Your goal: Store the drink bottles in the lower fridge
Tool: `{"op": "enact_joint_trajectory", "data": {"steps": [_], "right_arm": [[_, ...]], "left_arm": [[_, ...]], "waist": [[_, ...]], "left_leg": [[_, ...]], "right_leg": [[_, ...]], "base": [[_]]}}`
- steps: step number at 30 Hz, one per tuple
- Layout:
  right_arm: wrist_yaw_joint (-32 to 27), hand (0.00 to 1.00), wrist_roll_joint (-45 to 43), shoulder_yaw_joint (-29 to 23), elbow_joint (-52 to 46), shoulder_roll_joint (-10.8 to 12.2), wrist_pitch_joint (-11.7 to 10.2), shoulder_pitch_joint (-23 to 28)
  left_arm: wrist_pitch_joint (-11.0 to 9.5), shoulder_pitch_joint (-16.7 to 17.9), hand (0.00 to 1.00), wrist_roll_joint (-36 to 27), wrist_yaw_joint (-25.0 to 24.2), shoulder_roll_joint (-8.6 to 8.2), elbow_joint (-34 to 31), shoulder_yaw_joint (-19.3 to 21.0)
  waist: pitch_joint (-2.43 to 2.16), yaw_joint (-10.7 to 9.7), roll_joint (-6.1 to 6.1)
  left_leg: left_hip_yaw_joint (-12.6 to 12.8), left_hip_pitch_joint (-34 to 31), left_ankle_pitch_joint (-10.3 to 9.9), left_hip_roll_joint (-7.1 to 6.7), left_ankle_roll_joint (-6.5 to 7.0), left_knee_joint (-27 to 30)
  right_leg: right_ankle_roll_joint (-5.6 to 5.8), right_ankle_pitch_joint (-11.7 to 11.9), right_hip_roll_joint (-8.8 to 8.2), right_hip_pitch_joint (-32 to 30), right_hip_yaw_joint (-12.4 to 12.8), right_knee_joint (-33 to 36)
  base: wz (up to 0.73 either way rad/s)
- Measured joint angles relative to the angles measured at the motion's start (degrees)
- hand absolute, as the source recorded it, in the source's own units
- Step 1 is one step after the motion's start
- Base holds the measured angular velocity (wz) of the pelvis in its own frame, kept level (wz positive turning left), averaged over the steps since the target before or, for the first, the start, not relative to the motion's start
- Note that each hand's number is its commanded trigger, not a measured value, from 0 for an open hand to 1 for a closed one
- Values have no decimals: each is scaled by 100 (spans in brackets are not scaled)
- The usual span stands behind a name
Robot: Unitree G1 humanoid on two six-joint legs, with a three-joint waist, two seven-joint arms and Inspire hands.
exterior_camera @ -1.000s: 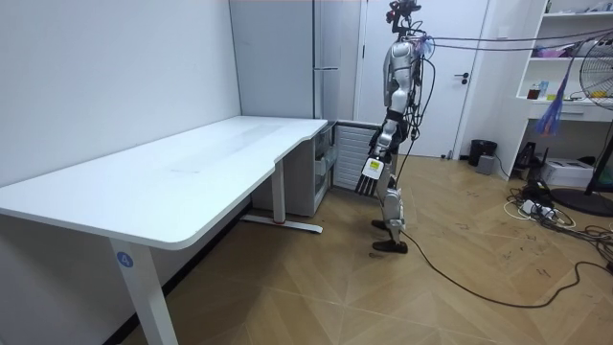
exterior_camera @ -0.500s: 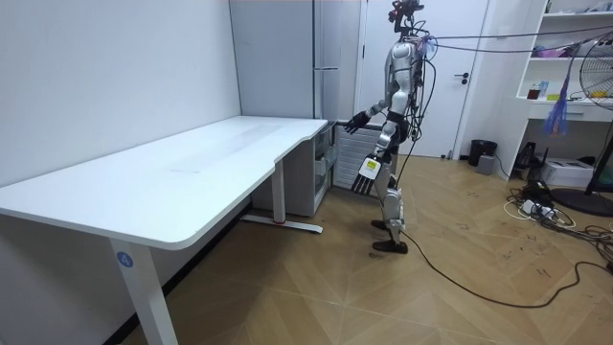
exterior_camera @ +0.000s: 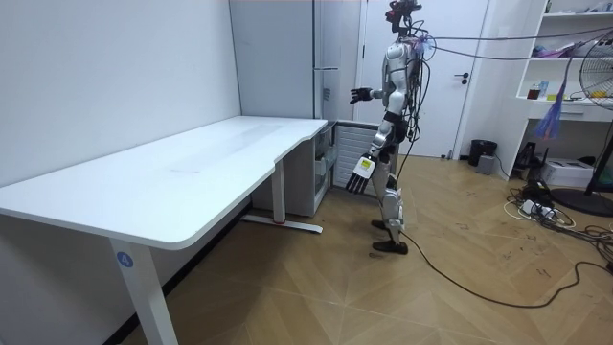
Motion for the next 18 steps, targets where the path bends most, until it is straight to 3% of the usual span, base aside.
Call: {"op": "enact_joint_trajectory", "data": {"steps": [5, 8, 18], "right_arm": [[-280, 0, 73, -463, 195, -11, 148, 2], [-420, 0, 270, -643, 512, -14, 237, 2], [-483, 0, 710, -832, 1680, -139, 340, -59]], "left_arm": [[323, 131, 0, 134, 6, 12, -145, 23], [361, 195, 0, 152, 17, 13, -177, 132], [420, 285, 0, 390, 37, 20, -294, 243]], "waist": [[-28, -146, -41], [-50, -166, -90], [-33, -181, -141]], "left_leg": [[-10, 11, 0, 5, 0, -46], [-9, 22, 0, 8, 0, -48], [69, 89, 0, 11, 0, -89]], "right_leg": [[0, -1, 15, -8, 21, -1], [-2, 0, 24, -4, 39, 3], [-2, 1, 41, 10, 117, 21]], "base": [[4], [0], [-4]]}}
